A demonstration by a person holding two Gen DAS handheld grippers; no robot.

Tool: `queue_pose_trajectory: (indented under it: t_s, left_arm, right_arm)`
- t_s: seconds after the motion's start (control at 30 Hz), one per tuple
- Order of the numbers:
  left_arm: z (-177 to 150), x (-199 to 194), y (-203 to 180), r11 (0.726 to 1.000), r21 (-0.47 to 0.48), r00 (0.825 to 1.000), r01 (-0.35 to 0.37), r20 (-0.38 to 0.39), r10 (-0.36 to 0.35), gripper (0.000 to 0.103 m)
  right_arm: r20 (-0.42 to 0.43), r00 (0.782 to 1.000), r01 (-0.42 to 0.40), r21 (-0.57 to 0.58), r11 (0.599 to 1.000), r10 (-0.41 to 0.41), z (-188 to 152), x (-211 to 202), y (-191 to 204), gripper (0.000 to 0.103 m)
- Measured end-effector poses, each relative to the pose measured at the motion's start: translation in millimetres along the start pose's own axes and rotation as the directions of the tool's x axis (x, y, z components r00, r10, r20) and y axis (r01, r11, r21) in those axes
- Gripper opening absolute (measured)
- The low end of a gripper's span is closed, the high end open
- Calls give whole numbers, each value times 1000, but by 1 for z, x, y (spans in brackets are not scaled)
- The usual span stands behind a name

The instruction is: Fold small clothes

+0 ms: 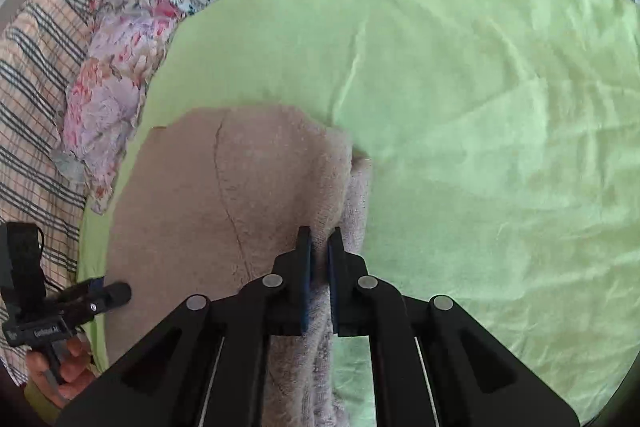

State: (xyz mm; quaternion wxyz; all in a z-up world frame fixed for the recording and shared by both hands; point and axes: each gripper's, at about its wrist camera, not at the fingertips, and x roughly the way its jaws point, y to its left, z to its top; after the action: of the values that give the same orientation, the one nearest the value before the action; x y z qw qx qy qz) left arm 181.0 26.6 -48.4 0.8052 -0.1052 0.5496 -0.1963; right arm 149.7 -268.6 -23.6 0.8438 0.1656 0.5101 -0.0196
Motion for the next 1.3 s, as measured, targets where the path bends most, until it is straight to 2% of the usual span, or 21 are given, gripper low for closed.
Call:
queue_pose_trajectory:
  t_s: [0.17,0.23,0.3,0.4,0.5,0.57,0.6,0.63,0.67,0.7,0.77,0.83,0.87,0.93,1.03,1.13,1.3]
  left_arm:
    - [-42,-45,-6,996,75,998,-43,38,40,65]
    - [-68,-61,-5,995,94,998,-44,45,40,65]
    - [-101,-72,-5,993,113,998,-43,39,39,65]
    - [-143,-75,-11,988,145,999,-44,33,40,65]
    - [-166,-59,-24,982,179,998,-64,23,61,65]
    - [-173,-46,-31,974,200,994,-109,32,105,63]
    - [-173,-40,-31,972,199,992,-122,35,117,63]
    - [-173,-35,-31,973,192,991,-132,42,126,63]
    - [-171,-31,-30,972,178,988,-156,51,149,57]
    - [-169,-27,-28,971,163,984,-176,53,170,43]
    - [-163,-23,-21,980,117,986,-163,43,159,27]
    - [-161,-29,-19,987,76,989,-141,59,137,20]
    - [-162,-33,-21,987,76,988,-144,71,138,15]
    - [-164,-33,-24,988,69,989,-138,70,133,13]
    - [-167,-20,-19,993,19,993,-120,7,120,9]
    - [-164,-13,-8,996,-50,997,-78,-26,77,9]
    - [-167,-13,-1,996,-84,998,-40,-48,36,9]
  right_arm:
    - [36,997,-65,-25,998,66,-17,-51,10,19]
    - [35,994,-102,-41,994,104,-39,-72,11,36]
    - [19,990,-141,-46,989,142,-63,-82,11,44]
    - [-36,985,-169,-67,983,167,-104,-84,10,45]
    - [-82,985,-156,-64,986,151,-120,-69,8,45]
    - [-89,984,-163,-56,985,157,-125,-60,6,45]
    - [-90,983,-166,-56,984,161,-125,-56,6,45]
    - [-92,983,-167,-55,984,162,-123,-53,6,36]
    - [-98,983,-163,-56,985,157,-121,-51,7,26]
    - [-111,982,-158,-62,986,150,-121,-50,8,7]
    - [-83,982,-179,-77,981,172,-115,-64,11,7]
    - [-13,968,-250,-95,963,250,-110,-92,15,7]
    - [16,969,-242,-128,962,246,-107,-105,17,7]
    - [-2,981,-192,-154,969,194,-106,-108,11,7]
    - [-86,993,-91,-124,988,81,-113,-78,-12,7]
    - [-121,991,-69,-77,995,60,-123,-57,-24,7]
    - [-126,992,-22,-119,993,7,-125,-46,-16,8]
